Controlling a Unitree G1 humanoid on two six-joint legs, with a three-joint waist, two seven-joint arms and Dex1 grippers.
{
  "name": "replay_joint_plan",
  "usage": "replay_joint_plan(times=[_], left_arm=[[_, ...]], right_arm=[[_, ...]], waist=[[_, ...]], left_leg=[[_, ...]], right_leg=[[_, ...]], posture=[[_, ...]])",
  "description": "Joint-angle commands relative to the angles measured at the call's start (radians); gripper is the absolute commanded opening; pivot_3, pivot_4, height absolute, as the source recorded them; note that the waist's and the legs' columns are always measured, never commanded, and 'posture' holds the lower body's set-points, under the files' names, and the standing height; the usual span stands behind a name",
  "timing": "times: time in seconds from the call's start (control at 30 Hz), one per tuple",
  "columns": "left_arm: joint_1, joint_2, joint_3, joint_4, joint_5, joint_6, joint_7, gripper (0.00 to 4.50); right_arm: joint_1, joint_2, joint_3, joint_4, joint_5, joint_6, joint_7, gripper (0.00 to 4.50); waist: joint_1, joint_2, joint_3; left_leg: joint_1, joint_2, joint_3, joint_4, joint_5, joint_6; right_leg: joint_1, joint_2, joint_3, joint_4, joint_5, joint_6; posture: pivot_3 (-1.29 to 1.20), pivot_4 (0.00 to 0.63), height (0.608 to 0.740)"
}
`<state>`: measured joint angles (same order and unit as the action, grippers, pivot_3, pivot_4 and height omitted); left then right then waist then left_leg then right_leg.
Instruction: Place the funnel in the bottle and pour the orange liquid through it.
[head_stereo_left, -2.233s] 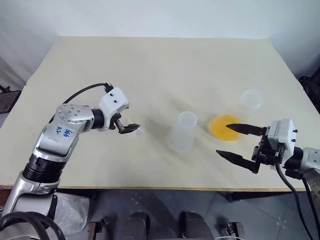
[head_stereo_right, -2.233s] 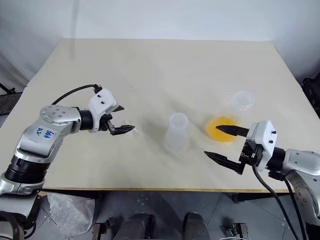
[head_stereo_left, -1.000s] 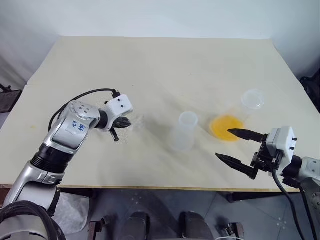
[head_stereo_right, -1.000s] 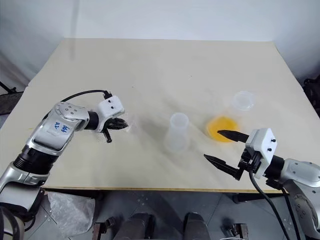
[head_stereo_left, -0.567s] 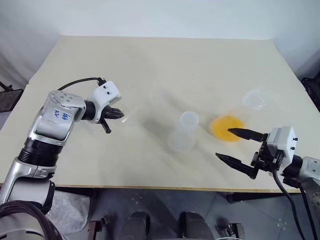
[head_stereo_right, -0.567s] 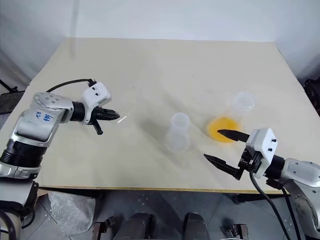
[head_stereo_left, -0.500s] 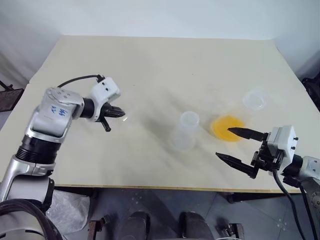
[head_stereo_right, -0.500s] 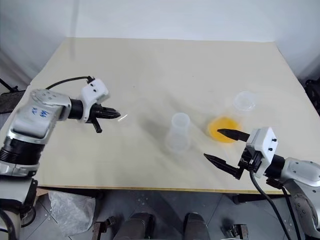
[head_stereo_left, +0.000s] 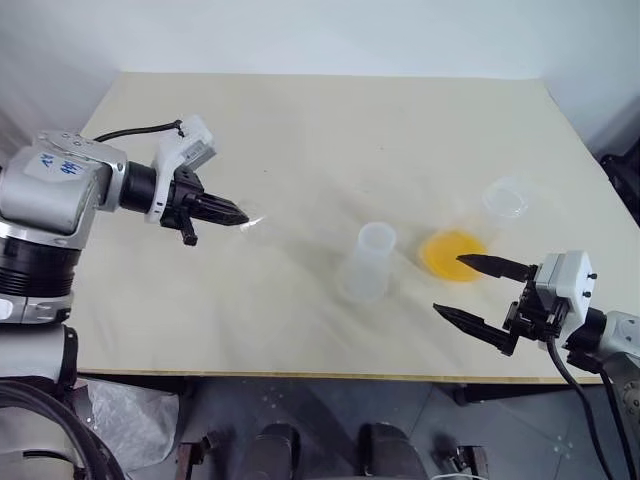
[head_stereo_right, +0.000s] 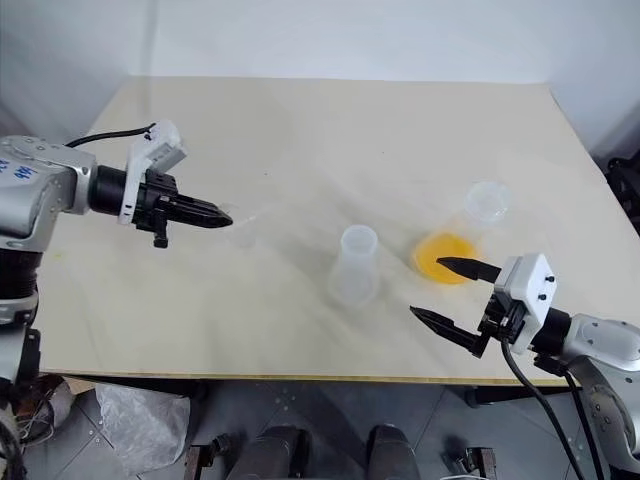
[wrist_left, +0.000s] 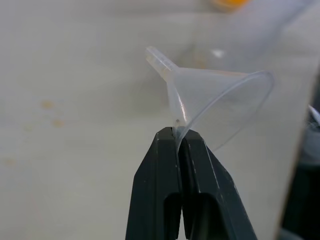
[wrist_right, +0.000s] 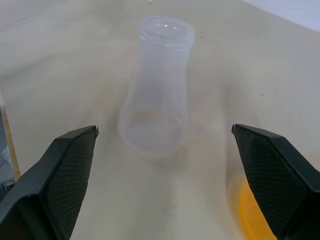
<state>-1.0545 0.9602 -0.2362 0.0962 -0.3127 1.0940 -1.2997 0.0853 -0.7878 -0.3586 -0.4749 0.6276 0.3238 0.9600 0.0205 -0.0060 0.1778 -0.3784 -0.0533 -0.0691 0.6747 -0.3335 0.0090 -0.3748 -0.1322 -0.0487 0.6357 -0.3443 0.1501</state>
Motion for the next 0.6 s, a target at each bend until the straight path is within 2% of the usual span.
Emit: replay_joint_plan(times=[0.03, 0.27, 0.37, 0.6], left_arm=[[-0.089, 0.058, -0.034, 0.025, -0.029, 0.010, -0.122, 0.03], [-0.243, 0.069, -0.159, 0.141, 0.004, -0.003, -0.284, 0.03], [-0.314, 0.079, -0.237, 0.188, -0.048, -0.006, -0.314, 0.03], [-0.535, 0.025, -0.465, 0.396, -0.191, -0.059, -0.315, 0.03]], right_arm=[[0.002, 0.001, -0.022, -0.012, 0.012, -0.025, 0.016, 4.50], [-0.010, 0.002, -0.013, 0.011, 0.014, -0.057, 0.067, 4.50], [-0.027, 0.002, -0.009, 0.033, 0.007, -0.065, 0.074, 4.50], [-0.070, 0.029, 0.046, 0.045, -0.013, -0.073, 0.057, 4.50]], waist=[[0.000, 0.000, 0.000], [0.001, 0.000, 0.000], [0.000, -0.001, 0.001], [-0.001, -0.001, 0.001]], left_leg=[[0.000, 0.000, 0.000, 0.000, 0.000, 0.000], [0.000, -0.001, 0.000, 0.001, 0.000, 0.000], [0.000, -0.001, 0.000, 0.001, 0.000, 0.000], [0.000, -0.001, -0.001, 0.001, 0.000, 0.000]], right_leg=[[0.000, 0.000, 0.000, 0.000, 0.000, 0.000], [0.000, 0.000, 0.000, 0.000, 0.000, 0.000], [0.000, 0.000, 0.000, 0.001, 0.000, 0.000], [0.000, 0.000, 0.000, 0.002, 0.000, 0.000]], posture=[[0.00, 0.150, 0.740], [0.00, 0.150, 0.740], [0.00, 0.150, 0.740], [0.00, 0.150, 0.740]])
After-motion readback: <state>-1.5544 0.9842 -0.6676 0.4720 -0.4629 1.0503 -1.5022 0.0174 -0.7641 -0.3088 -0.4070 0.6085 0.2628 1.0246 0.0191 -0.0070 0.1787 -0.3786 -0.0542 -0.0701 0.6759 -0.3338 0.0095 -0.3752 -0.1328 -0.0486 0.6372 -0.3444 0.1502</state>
